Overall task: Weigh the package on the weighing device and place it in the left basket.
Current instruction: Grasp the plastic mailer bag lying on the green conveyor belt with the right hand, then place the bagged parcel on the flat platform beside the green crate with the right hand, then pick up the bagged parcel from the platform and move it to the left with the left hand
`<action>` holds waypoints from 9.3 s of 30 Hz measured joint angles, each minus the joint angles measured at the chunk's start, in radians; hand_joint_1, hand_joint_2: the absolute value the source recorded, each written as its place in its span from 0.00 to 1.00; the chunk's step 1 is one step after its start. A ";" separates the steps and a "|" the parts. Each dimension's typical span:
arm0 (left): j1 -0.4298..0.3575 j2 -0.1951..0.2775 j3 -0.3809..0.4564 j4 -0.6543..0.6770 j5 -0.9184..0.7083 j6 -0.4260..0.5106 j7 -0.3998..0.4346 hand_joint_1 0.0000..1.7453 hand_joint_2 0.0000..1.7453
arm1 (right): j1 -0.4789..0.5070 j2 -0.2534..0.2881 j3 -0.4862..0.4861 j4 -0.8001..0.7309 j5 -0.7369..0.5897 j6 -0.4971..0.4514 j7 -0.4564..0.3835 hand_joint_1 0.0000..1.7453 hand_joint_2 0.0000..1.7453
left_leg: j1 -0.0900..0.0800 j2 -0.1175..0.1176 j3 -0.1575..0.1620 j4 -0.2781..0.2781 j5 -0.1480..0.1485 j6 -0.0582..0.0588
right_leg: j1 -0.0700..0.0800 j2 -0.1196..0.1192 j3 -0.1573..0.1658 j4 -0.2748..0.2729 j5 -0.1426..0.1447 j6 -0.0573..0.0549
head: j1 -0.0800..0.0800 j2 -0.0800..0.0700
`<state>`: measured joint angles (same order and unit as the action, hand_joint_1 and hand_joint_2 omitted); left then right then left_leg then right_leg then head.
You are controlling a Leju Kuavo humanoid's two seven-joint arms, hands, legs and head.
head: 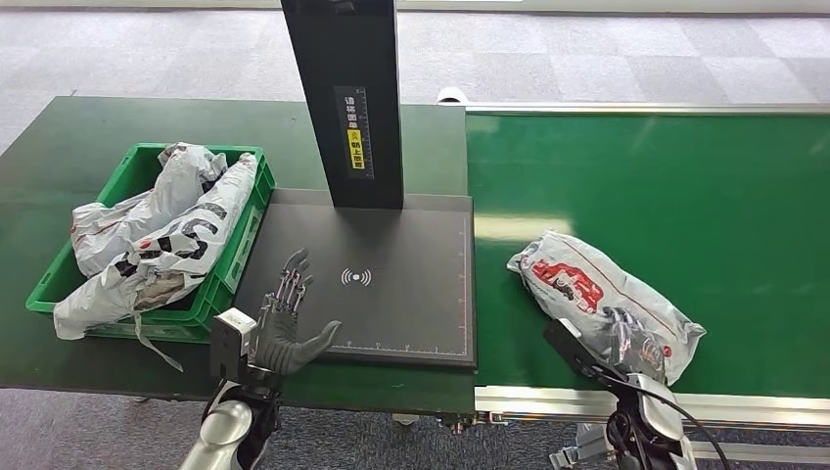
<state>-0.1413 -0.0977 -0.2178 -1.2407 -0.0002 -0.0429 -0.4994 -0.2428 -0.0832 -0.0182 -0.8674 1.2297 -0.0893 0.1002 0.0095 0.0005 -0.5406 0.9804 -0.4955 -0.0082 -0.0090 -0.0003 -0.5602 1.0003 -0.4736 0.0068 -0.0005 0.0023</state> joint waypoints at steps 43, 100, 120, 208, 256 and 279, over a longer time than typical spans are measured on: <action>0.021 -0.005 0.014 -0.096 -0.009 0.088 -0.068 0.00 1.00 | 0.120 0.143 -0.145 -0.524 -0.468 -0.553 -0.750 1.00 1.00 | 0.000 0.000 0.001 0.000 0.000 0.000 | 0.000 0.000 0.000 0.000 0.000 0.000 | 0.000 0.000; -0.133 0.031 0.048 -0.117 0.114 0.142 -0.150 0.00 1.00 | -0.208 0.162 0.801 0.211 0.025 -0.553 -0.695 1.00 1.00 | 0.001 0.001 0.001 0.000 0.002 0.000 | 0.002 0.000 0.000 0.001 0.001 -0.001 | 0.000 0.000; -0.139 0.016 0.043 -0.109 0.110 0.139 -0.128 0.00 1.00 | -0.232 0.253 0.922 0.319 -0.094 -0.553 -0.654 0.19 1.00 | 0.001 0.001 0.001 0.000 0.002 0.000 | 0.002 0.000 0.000 0.001 0.001 -0.001 | 0.000 0.000; -0.102 0.007 0.057 -0.168 0.069 0.120 -0.087 0.00 1.00 | -0.231 0.154 0.763 0.076 0.152 -0.461 -0.568 1.00 1.00 | 0.001 0.001 0.000 0.000 0.002 0.000 | 0.002 0.000 -0.001 0.001 0.002 -0.001 | 0.000 0.000; -0.034 0.024 0.023 -0.122 -0.070 0.071 -0.050 0.00 1.00 | 0.146 0.061 0.138 -0.258 -1.460 0.592 -0.636 0.00 1.00 | 0.001 0.000 0.000 0.000 0.001 -0.001 | 0.001 0.000 -0.001 0.000 0.001 -0.001 | 0.000 0.000; -0.131 0.044 -0.151 0.126 -0.812 0.256 0.314 0.00 1.00 | 0.188 0.057 0.071 -0.443 -1.218 0.472 -0.670 0.00 1.00 | 0.001 0.001 0.000 0.000 0.002 0.000 | 0.001 0.000 -0.001 0.000 0.002 -0.001 | 0.000 0.000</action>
<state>-0.2723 -0.0540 -0.3689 -1.1148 -0.8123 0.2127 -0.1854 -0.0547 -0.0257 0.0524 -1.3107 0.0121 0.3829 -0.5699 0.0103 0.0012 -0.5406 0.9801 -0.4939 -0.0084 -0.0079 0.0000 -0.5611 1.0004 -0.4720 0.0060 -0.0004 0.0023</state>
